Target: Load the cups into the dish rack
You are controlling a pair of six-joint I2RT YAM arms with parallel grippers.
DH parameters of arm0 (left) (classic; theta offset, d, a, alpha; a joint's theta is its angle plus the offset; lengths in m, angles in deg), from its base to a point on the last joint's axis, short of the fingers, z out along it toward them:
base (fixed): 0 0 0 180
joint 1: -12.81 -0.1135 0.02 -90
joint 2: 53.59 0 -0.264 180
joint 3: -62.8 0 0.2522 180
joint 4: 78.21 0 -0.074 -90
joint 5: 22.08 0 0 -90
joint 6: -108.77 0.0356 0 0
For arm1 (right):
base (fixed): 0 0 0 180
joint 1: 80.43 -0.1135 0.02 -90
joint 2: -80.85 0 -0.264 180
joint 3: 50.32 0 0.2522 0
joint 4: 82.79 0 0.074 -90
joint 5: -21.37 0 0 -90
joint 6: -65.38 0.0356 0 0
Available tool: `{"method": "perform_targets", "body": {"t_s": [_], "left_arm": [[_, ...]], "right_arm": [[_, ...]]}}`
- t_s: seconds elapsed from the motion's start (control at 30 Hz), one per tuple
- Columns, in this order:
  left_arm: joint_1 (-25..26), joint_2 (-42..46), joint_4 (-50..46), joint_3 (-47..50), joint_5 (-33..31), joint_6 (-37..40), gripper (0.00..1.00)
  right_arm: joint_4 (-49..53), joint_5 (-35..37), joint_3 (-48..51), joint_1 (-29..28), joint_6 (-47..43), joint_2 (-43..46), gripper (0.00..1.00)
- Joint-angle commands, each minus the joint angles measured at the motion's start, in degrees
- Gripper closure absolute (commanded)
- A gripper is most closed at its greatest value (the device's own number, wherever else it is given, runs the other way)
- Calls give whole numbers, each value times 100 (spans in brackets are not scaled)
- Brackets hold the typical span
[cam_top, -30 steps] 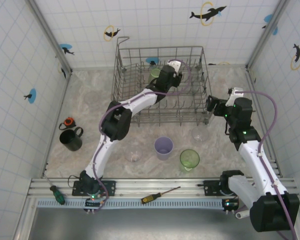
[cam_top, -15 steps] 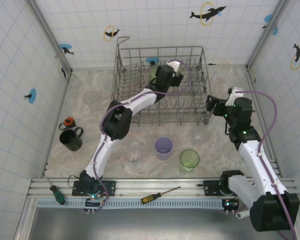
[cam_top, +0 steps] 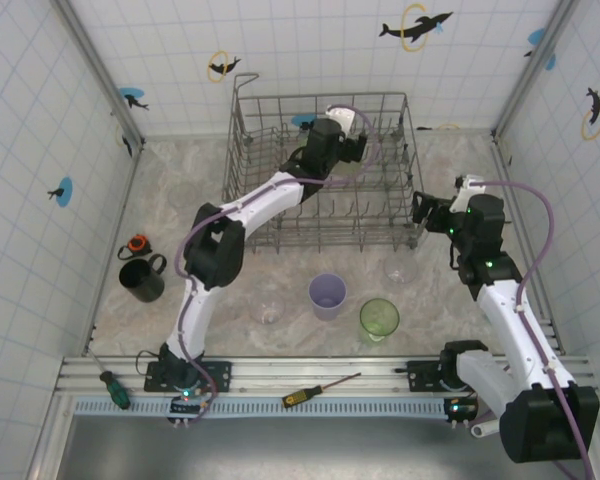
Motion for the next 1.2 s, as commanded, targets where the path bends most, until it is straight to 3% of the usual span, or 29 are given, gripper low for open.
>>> {"method": "perform_targets", "body": {"t_s": [0.0, 0.37, 0.57, 0.63, 0.8, 1.17], "left_arm": [[137, 801, 316, 278, 252, -216, 2], [146, 3000, 351, 2541, 209, -821, 2], [146, 4187, 317, 3908, 173, -1161, 2], [146, 4513, 225, 4221, 164, -1242, 2], [146, 5043, -183, 4610, 229, -1445, 2], [146, 5918, -1038, 5306, 527, -1869, 2]], "right_arm": [[242, -173, -365, 14, 14, -56, 0], [1023, -10, -782, 1, 380, 129, 0], [2100, 764, -1303, -153, 589, -55, 0], [2524, 1324, -1439, -228, 848, -110, 0], [3384, 2140, -1769, -298, 1305, -280, 0], [4448, 2818, -1693, -225, 1460, -179, 0]]}}
